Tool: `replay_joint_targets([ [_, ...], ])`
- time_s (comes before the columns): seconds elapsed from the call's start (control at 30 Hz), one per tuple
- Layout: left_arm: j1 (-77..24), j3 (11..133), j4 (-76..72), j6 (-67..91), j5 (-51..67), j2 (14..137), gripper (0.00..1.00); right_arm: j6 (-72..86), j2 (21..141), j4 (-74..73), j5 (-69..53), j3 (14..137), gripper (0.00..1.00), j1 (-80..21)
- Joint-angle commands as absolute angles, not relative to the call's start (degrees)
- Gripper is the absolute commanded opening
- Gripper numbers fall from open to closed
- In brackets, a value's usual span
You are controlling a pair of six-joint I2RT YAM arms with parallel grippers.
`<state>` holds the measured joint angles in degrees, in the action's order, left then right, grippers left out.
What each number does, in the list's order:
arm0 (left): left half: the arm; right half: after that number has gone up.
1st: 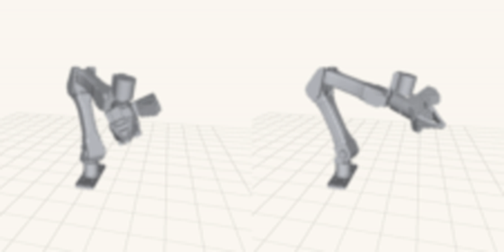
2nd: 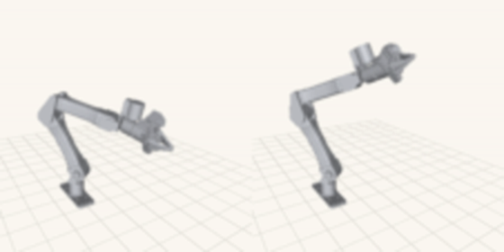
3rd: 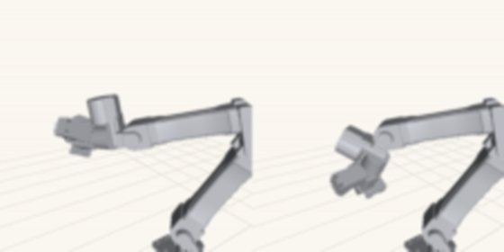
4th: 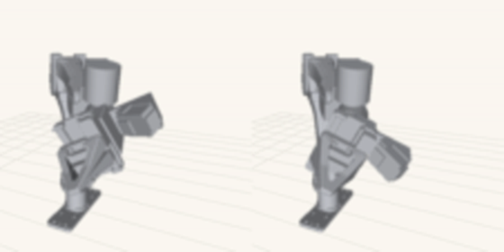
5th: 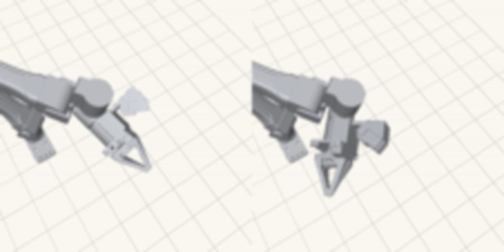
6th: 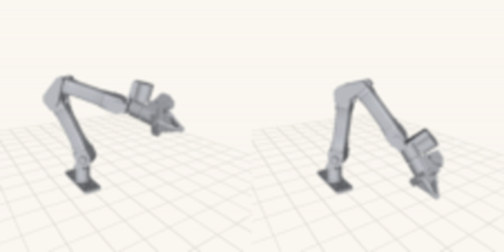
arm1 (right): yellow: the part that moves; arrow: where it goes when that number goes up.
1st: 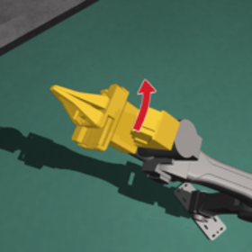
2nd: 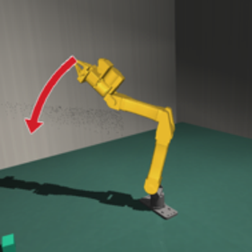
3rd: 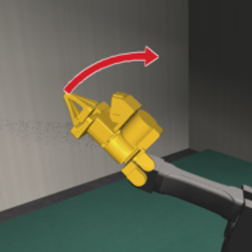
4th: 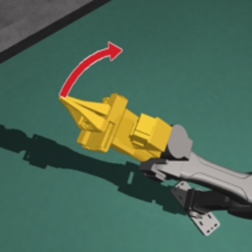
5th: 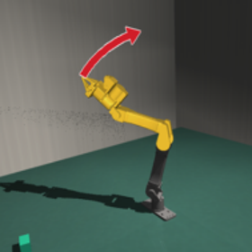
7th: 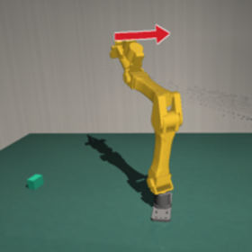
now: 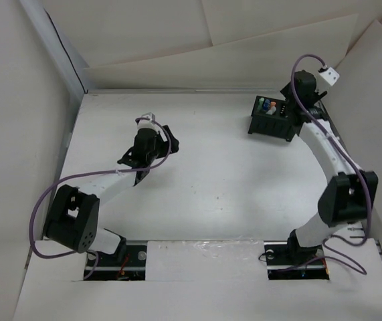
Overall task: Sort the stationery into containers
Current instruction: Place the pen in the storage box, then pick up the pen from the center of the board.
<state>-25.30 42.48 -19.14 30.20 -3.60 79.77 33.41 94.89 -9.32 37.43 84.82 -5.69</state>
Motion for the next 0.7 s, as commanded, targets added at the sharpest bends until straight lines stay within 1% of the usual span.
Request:
replay_joint_targets([
  [0.0,-21.4,45.8,-13.7,31.2,-8.3,81.4,0.72,39.2,84.6,-6.3,30.7,76.2,0.58,-7.2],
  [0.03,-20.2,45.8,-13.7,32.0,-8.3,82.0,0.71,39.9,82.3,-5.0,28.7,69.8,0.46,-7.9],
  [0.07,-18.4,45.8,-13.7,32.6,-8.3,82.0,0.71,40.7,78.2,-2.2,26.5,66.7,0.18,-7.9],
  [0.1,-18.4,45.8,-12.9,32.6,-9.5,82.0,0.71,41.2,76.4,-1.2,24.6,64.0,0.06,-7.9],
  [0.13,-17.8,45.8,-11.7,32.6,-13.1,82.0,0.71,41.8,74.7,-0.6,22.1,61.7,0.0,-8.6],
  [0.2,-17.3,46.6,-9.4,32.6,-16.5,82.0,0.71,41.8,71.0,1.3,19.3,56.4,0.0,-9.1],
  [0.3,-14.8,46.6,-8.3,32.6,-18.6,82.5,0.71,39.2,68.3,1.3,17.1,54.0,0.0,-10.4],
  [0.4,-14.0,48.1,-5.7,32.6,-19.7,85.6,0.69,38.4,65.9,0.7,14.1,52.7,0.01,-11.4],
  [0.43,-14.0,49.0,-4.6,32.6,-20.6,86.6,0.67,38.4,65.4,0.7,13.5,52.7,0.04,-11.4],
  [0.5,-14.0,50.4,-2.1,32.6,-20.6,89.0,0.65,37.9,64.9,0.7,12.7,52.0,0.04,-11.4],
  [0.53,-14.0,51.4,-1.4,32.6,-21.2,89.7,0.62,37.9,64.9,0.7,12.0,52.0,0.05,-11.4],
  [0.57,-14.0,51.4,-0.8,32.6,-21.7,90.4,0.57,37.9,64.9,0.7,11.3,52.0,0.05,-11.4],
  [0.67,-13.4,52.9,0.7,32.6,-22.3,92.3,0.52,37.9,63.5,0.7,8.1,51.4,0.07,-9.8],
])
